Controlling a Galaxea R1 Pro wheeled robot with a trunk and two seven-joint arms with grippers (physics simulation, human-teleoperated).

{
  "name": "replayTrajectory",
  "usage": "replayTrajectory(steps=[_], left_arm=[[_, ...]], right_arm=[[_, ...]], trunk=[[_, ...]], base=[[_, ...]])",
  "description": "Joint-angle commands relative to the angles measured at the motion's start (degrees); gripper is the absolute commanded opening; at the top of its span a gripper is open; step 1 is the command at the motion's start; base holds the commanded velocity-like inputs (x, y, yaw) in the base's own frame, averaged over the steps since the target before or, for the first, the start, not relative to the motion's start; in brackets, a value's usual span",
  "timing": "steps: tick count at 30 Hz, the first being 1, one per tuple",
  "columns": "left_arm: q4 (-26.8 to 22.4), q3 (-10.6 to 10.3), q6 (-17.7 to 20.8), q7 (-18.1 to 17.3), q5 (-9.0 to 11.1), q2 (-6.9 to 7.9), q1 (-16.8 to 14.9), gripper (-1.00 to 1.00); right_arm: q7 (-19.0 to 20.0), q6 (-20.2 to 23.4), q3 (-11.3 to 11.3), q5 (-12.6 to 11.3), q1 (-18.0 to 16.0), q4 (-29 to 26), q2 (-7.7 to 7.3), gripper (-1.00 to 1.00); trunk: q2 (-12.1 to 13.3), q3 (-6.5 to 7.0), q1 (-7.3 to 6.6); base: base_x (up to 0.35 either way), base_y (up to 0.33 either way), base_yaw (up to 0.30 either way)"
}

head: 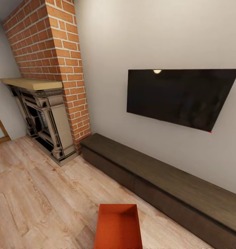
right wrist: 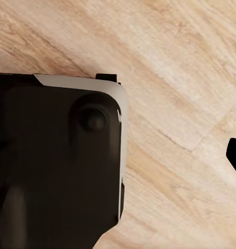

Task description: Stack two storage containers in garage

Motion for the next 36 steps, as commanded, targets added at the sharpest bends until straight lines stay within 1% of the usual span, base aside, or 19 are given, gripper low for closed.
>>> replayTrajectory(steps=[1, 13, 21, 30, 36], left_arm=[[0.0, 0.0, -0.1, -0.1, 0.4, 0.01, 0.0, 1.0], [0.0, -0.1, -0.1, -0.1, 0.4, 0.01, 0.0, 1.0], [0.1, 0.0, -0.1, -0.1, 0.4, 0.01, 0.0, 1.0], [0.0, 0.0, -0.1, -0.1, 0.4, 0.01, 0.0, 1.0], [0.0, 0.0, -0.1, -0.1, 0.4, 0.01, 0.0, 1.0]], right_arm=[[0.2, -0.3, 0.3, -0.2, -0.1, 0.2, -0.02, 1.0], [0.4, -0.2, 0.3, -0.2, -0.1, 0.2, -0.17, 1.0], [-0.1, 0.0, 0.3, -0.2, -0.1, 0.2, -0.32, 1.0], [0.7, 0.0, 0.3, -0.2, -0.1, 0.2, -0.87, 1.0], [0.8, 0.0, 0.4, -0.2, -0.1, 0.2, -0.88, 1.0]], trunk=[[-0.1, -0.17, 0.01], [-0.1, -1.27, 0.01], [-0.1, -2.01, 0.01], [-0.1, -2.83, 0.01], [-0.1, -3.38, 0.01]], base=[[0.0, 0.0, 0.0], [0.0, 0.0, 0.0], [0.0, 0.0, 0.0], [0.0, 0.0, 0.0], [0.0, 0.0, 0.0]])
